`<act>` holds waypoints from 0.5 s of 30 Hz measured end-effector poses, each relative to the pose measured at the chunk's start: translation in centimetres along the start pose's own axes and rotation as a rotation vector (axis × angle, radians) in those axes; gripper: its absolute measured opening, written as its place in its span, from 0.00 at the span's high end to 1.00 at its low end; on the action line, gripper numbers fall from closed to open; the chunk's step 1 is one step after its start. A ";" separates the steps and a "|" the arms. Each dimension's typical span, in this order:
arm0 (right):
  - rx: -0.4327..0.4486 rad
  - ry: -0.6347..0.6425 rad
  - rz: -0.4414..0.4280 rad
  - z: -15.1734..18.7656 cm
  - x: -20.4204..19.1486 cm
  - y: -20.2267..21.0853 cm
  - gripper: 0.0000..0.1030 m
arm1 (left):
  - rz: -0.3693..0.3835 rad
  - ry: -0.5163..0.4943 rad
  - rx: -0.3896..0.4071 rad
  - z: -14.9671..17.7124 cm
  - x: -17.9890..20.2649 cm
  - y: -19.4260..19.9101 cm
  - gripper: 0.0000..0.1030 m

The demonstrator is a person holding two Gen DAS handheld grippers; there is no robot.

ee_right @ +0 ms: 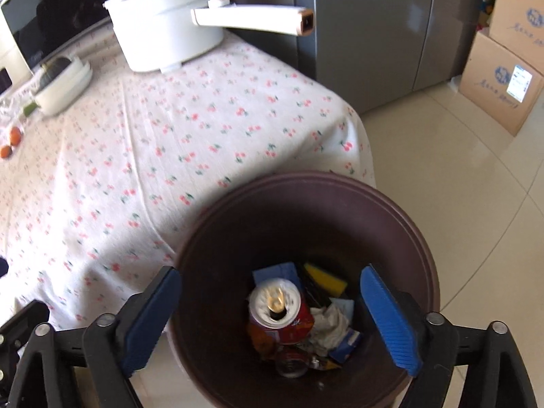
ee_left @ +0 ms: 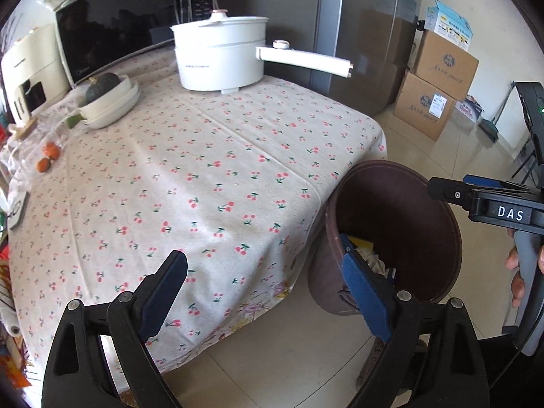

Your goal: Collect trash

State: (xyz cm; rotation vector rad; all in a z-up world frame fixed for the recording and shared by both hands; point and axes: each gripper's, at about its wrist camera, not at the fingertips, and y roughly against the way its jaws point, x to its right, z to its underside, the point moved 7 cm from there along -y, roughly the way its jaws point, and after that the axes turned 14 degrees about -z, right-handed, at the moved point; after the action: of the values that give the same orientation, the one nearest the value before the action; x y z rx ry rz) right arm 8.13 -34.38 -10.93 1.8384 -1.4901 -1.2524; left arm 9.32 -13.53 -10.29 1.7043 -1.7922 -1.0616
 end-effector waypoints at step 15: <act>0.355 0.187 0.072 1.4 -8.7 11.7 0.01 | -0.212 0.185 0.212 2.2 -9.0 10.8 0.08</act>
State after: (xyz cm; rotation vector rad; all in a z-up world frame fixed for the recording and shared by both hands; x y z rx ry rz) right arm 0.92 -29.60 0.94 2.0356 -1.7381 -0.7942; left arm 2.07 -4.91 -1.60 2.0847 -1.6840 -0.7847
